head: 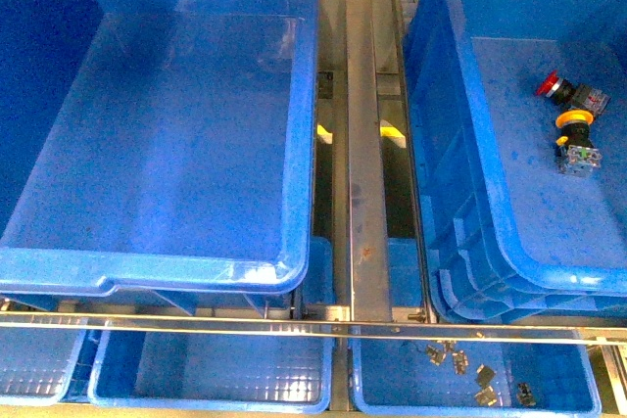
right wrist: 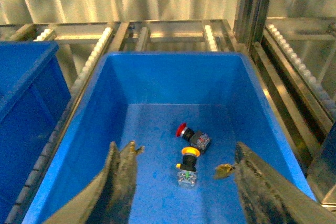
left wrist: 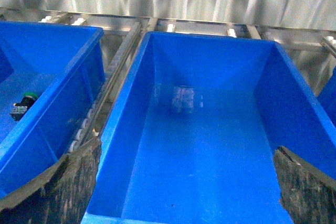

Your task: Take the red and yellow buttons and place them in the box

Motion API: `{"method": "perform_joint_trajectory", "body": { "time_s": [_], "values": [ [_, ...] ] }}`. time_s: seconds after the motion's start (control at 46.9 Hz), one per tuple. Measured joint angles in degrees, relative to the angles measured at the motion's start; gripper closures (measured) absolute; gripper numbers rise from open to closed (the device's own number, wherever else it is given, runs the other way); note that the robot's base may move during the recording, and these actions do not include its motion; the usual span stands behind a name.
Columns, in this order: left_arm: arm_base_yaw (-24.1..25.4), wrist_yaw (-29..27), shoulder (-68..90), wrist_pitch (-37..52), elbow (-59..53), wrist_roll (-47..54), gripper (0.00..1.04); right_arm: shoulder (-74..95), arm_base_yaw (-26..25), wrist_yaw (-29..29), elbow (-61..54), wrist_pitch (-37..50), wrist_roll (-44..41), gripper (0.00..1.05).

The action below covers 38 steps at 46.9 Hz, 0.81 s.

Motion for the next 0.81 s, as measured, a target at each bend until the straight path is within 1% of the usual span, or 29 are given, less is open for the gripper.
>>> {"method": "perform_joint_trajectory", "body": {
  "time_s": [0.064, 0.085, 0.149, 0.192, 0.235, 0.341, 0.811],
  "values": [
    [0.0, 0.0, 0.0, 0.0, 0.0, 0.0, 0.08, -2.4, 1.53, 1.29, -0.55, -1.79, -0.02, 0.69],
    [0.0, 0.0, 0.0, 0.0, 0.0, 0.0, 0.08, -2.91, 1.9, 1.7, -0.74, -2.27, -0.02, 0.72],
    [0.0, 0.0, 0.0, 0.0, 0.0, 0.0, 0.08, -3.85, 3.26, 2.95, -1.88, -1.53, -0.02, 0.88],
    [0.0, -0.02, 0.0, 0.0, 0.0, 0.0, 0.08, -4.98, 4.72, 5.42, -1.9, -2.14, -0.07, 0.95],
    [0.0, -0.02, 0.0, 0.0, 0.0, 0.0, 0.08, -6.29, 7.28, 8.59, -1.9, -3.34, -0.13, 1.02],
    [0.0, 0.02, 0.0, 0.0, 0.0, 0.0, 0.08, -8.81, 9.99, 9.16, -1.9, -5.4, -0.2, 1.01],
    [0.0, 0.0, 0.0, 0.0, 0.0, 0.0, 0.08, -18.4, 10.23, 9.79, -1.9, -15.04, -0.17, 1.01]
  ]
}}
